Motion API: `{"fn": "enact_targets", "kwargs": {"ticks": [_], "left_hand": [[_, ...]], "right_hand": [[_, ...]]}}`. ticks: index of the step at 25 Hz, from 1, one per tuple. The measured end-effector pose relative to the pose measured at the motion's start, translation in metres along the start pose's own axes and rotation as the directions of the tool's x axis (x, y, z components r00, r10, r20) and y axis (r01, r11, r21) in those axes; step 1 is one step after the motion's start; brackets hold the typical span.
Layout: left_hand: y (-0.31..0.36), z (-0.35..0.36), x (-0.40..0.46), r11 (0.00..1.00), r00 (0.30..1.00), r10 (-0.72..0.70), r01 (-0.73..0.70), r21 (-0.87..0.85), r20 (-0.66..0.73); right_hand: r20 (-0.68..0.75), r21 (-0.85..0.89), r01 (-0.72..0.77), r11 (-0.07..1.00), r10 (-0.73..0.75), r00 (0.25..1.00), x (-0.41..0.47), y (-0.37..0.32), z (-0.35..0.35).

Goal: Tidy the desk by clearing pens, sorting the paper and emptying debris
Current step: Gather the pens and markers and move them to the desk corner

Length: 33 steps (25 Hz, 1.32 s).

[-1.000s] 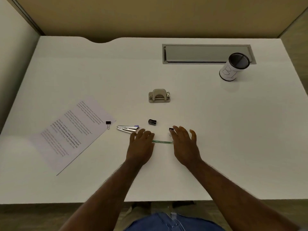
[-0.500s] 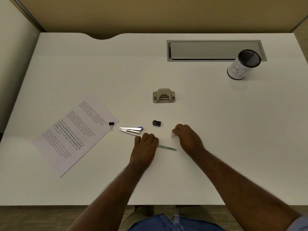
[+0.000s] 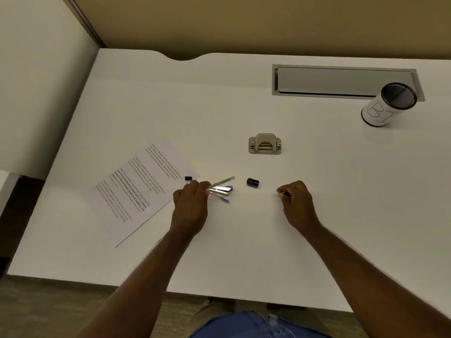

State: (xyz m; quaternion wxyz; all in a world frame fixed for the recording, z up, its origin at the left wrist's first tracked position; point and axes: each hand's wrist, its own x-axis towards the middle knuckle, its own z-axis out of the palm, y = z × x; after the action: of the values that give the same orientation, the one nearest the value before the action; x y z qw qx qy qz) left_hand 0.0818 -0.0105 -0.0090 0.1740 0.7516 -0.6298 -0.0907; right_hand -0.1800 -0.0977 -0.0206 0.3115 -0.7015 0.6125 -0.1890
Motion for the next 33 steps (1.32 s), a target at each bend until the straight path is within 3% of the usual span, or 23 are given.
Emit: {"fn": "enact_targets", "kwargs": {"ticks": [5, 9, 21, 25, 33], "left_hand": [[-0.042, -0.016, 0.022, 0.958, 0.957, -0.281, 0.284, -0.038, 0.070], [-0.065, -0.015, 0.034, 0.912, 0.919, -0.357, 0.382, -0.149, 0.170], [-0.075, -0.010, 0.060, 0.931, 0.906, -0.282, 0.338, -0.136, 0.316], [-0.077, -0.010, 0.066, 0.956, 0.896, -0.261, 0.292, -0.036, 0.359], [-0.074, -0.009, 0.062, 0.930, 0.894, -0.329, 0.362, -0.059, 0.303]], "right_hand": [[-0.046, 0.087, -0.015, 0.996, 0.019, 0.999, -0.014, -0.019, 0.006], [-0.053, 0.137, -0.079, 0.987, 0.087, 0.995, -0.022, -0.034, 0.013], [-0.061, 0.144, -0.154, 0.978, 0.164, 0.985, -0.046, -0.061, 0.031], [-0.083, 0.146, -0.166, 0.975, 0.180, 0.980, -0.050, -0.064, 0.032], [-0.094, 0.150, -0.187, 0.971, 0.202, 0.975, -0.062, -0.068, 0.030]]}}
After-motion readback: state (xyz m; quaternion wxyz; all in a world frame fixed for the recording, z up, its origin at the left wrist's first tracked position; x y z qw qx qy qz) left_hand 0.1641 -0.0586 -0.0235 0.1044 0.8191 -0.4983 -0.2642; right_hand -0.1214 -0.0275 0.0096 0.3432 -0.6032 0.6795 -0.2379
